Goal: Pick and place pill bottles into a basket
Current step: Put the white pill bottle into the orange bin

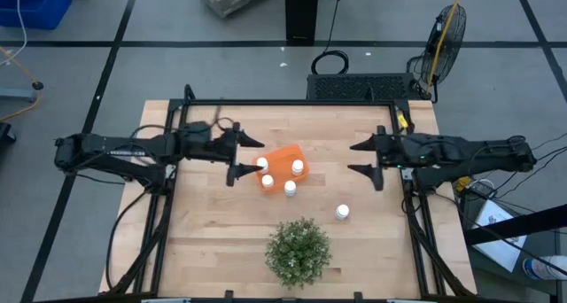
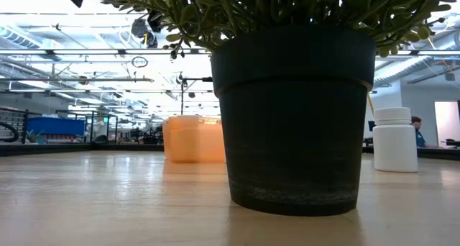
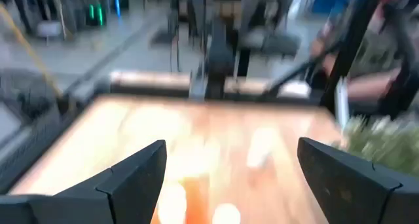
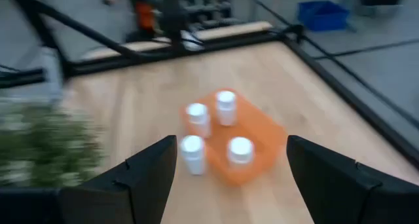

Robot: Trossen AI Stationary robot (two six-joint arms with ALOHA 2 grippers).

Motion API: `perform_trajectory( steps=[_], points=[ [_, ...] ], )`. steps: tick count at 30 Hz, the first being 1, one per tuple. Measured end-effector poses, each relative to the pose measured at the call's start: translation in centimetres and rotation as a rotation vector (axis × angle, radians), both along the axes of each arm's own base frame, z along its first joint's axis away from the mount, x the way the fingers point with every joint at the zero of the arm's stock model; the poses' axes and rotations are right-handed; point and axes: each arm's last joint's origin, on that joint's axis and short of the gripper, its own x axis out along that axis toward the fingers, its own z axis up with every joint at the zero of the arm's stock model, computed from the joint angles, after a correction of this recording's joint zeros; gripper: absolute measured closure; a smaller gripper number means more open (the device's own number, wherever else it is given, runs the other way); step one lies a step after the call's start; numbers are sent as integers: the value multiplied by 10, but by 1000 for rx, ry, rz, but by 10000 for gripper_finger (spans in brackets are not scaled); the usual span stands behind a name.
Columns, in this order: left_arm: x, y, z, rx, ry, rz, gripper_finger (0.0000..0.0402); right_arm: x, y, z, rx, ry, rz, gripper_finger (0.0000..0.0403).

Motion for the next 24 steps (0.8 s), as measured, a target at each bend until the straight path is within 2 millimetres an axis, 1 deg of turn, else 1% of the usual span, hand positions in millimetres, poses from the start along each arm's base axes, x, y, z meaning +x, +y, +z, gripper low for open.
perform_trajectory(
  steps=[2, 6, 8, 12, 16, 20, 24],
  points=[
    [9, 1, -1, 30, 97, -10, 53, 8, -1, -2, -23, 12, -54, 124],
    [23, -2, -10, 153, 302, -27, 53, 24, -4, 0, -24, -44, -106, 124],
    [26, -4, -18, 218, 396, -57, 53, 29, -5, 2, -10, -83, -120, 124],
    [27, -13, -27, 322, 481, -151, 53, 36, -8, 1, 2, -101, -148, 124],
    [27, -24, -30, 422, 492, -243, 53, 42, -11, -1, 19, -98, -175, 124],
    [30, -33, -26, 498, 426, -293, 53, 48, -12, -4, 18, -88, -177, 124],
    [44, -37, -24, 519, 318, -280, 53, 49, -12, -5, 15, -80, -175, 124]
  ],
)
